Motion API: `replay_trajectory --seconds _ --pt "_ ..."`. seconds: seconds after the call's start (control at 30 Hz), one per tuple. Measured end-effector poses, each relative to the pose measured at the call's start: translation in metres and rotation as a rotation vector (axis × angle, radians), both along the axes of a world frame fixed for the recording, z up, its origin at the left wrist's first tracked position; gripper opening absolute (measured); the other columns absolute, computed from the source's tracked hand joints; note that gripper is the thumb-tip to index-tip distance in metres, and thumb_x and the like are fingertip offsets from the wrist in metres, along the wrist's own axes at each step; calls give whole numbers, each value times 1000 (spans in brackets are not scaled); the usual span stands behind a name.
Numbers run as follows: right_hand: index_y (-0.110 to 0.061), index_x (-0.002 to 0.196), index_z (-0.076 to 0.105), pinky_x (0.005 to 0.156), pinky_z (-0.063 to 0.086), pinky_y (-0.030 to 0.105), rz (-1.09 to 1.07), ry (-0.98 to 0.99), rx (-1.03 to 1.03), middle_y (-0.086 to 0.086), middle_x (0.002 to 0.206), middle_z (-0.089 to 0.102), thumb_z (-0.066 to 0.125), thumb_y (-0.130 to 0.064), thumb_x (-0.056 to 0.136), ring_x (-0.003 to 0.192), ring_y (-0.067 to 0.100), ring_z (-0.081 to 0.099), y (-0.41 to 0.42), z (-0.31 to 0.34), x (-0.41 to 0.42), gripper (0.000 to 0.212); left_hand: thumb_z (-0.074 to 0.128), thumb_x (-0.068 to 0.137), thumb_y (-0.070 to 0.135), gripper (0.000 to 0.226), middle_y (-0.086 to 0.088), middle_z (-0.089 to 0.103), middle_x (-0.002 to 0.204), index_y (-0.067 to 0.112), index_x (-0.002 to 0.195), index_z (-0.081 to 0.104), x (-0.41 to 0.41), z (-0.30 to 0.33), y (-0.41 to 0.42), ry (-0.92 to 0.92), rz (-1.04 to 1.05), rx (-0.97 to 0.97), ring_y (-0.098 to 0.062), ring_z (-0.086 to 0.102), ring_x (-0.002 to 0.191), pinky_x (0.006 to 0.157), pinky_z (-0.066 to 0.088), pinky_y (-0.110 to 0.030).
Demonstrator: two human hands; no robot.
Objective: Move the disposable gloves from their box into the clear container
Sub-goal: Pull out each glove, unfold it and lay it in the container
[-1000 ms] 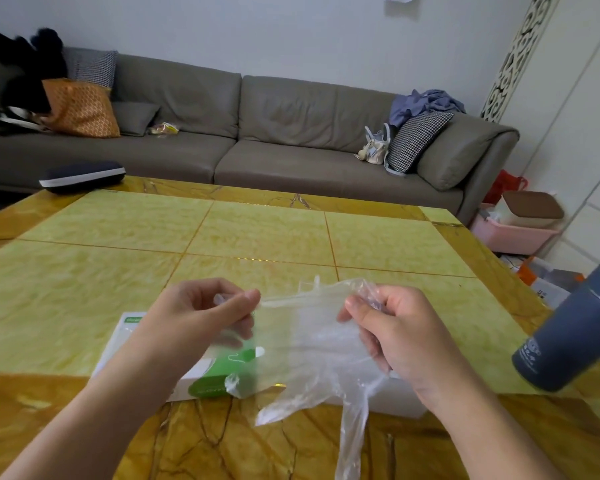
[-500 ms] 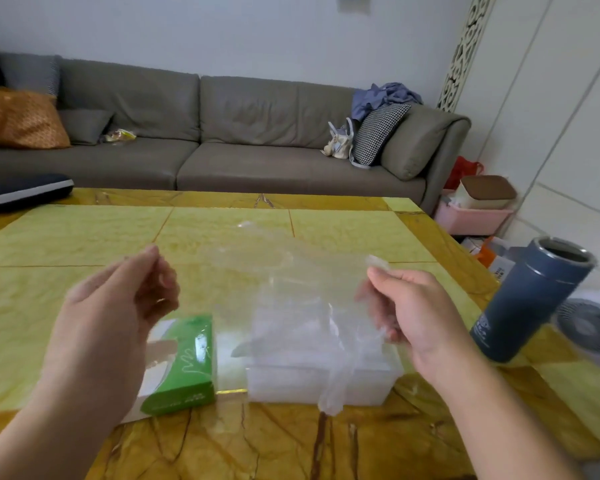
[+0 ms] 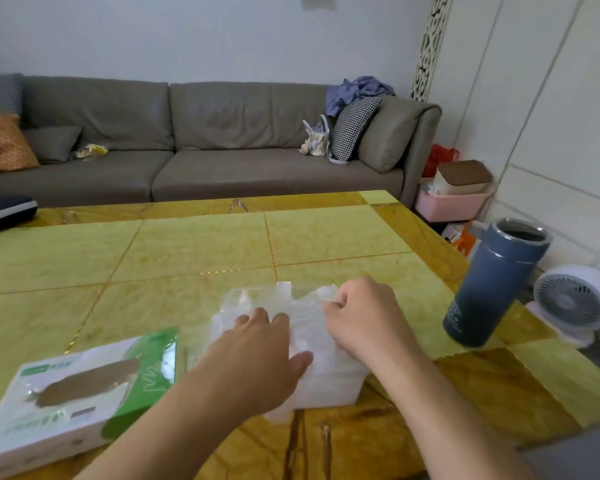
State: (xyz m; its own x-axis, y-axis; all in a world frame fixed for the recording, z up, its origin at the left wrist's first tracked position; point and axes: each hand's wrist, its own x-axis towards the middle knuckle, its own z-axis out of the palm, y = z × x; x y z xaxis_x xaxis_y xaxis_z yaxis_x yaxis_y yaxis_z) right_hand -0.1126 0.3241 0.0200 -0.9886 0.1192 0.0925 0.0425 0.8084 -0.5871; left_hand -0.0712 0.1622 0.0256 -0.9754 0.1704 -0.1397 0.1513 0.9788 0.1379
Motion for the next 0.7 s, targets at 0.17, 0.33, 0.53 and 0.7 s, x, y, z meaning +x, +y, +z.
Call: replay_trajectory --seconds 0.17,0.33,0.53,0.7 --pt "-18 68 43 43 28 25 -35 -34 176 -2 63 48 59 -17 91 47 19 42 8 9 3 28 57 87 76 74 8 51 139 43 149 32 -14 3 -12 -30 0 -8 -17 54 124 94 51 -35" --pt "-13 78 56 46 35 27 -27 -94 302 0 69 57 64 -11 87 53 20 51 3 14 10 13 68 79 74 68 14 59 113 45 136 45 -29 5 -14 -58 4 -84 -13 62 99 79 53 -31" --pt "-14 135 43 73 54 34 145 44 466 5 115 58 72 -2 86 95 24 63 -12 16 16 58 66 81 69 51 13 60 105 38 121 56 -41 -1 -11 -73 -21 -110 -15 64 92 70 44 -29" --pt "-14 90 63 66 56 37 414 -111 347 -1 99 56 62 -9 87 81 21 62 -28 11 19 6 62 84 65 38 11 65 106 40 113 59 -45 -5 -13 -52 -98 -117 -16 64 100 73 48 -31"
